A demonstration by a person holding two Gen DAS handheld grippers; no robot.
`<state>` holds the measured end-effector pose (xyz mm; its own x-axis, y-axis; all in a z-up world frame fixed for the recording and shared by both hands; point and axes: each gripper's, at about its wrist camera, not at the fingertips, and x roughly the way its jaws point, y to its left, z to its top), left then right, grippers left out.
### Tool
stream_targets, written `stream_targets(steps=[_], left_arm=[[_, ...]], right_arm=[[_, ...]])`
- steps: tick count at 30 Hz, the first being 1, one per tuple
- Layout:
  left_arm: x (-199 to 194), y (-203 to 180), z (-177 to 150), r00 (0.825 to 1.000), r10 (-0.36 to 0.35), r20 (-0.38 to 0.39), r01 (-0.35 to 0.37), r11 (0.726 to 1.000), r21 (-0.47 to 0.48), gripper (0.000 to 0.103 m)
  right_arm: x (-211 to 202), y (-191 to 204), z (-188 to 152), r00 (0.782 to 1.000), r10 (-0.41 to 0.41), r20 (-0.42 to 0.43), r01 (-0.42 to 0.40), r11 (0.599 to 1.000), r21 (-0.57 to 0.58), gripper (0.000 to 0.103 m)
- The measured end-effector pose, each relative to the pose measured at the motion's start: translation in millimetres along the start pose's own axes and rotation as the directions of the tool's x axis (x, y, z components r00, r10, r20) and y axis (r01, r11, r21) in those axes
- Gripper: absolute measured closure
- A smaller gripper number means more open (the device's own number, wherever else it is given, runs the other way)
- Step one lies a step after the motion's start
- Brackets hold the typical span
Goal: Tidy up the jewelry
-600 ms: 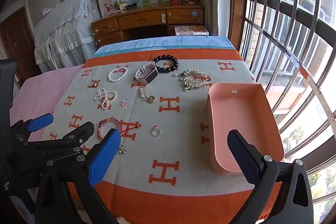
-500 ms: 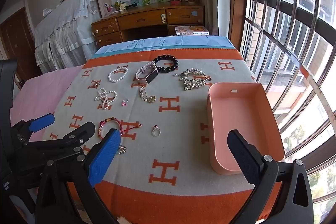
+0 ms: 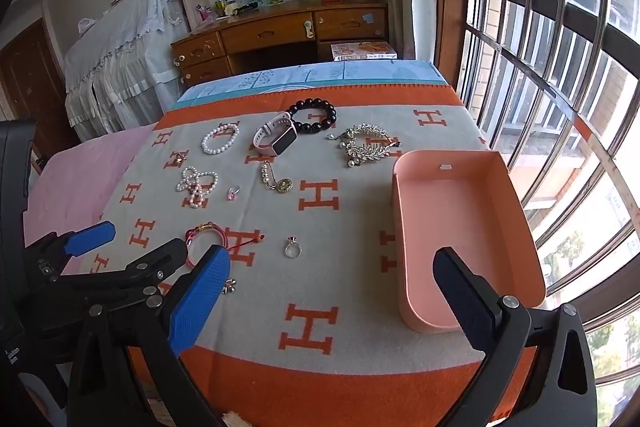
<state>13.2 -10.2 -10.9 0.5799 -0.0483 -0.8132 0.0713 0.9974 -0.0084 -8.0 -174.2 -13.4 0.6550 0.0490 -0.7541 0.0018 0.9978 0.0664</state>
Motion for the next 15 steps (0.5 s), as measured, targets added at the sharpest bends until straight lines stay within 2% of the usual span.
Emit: stream_targets(steps=[8,15], left_arm=[[6.4,2.2,4.0,0.998,-0.044,-0.035,0.044,0.999,-0.008,0.009],[2.9,0.6,6.9,1.000,-0.027,-0.008,0.027,1.000,0.005,0.009]], right_arm=[[5.5,-8.4,5.5,1.000,0.010,-0.011,-0.010,1.000,0.008,0.000],[4.3,-10.6,8.9,1.000,0.000,0.001,0.000,1.000,-0.003,0.000]])
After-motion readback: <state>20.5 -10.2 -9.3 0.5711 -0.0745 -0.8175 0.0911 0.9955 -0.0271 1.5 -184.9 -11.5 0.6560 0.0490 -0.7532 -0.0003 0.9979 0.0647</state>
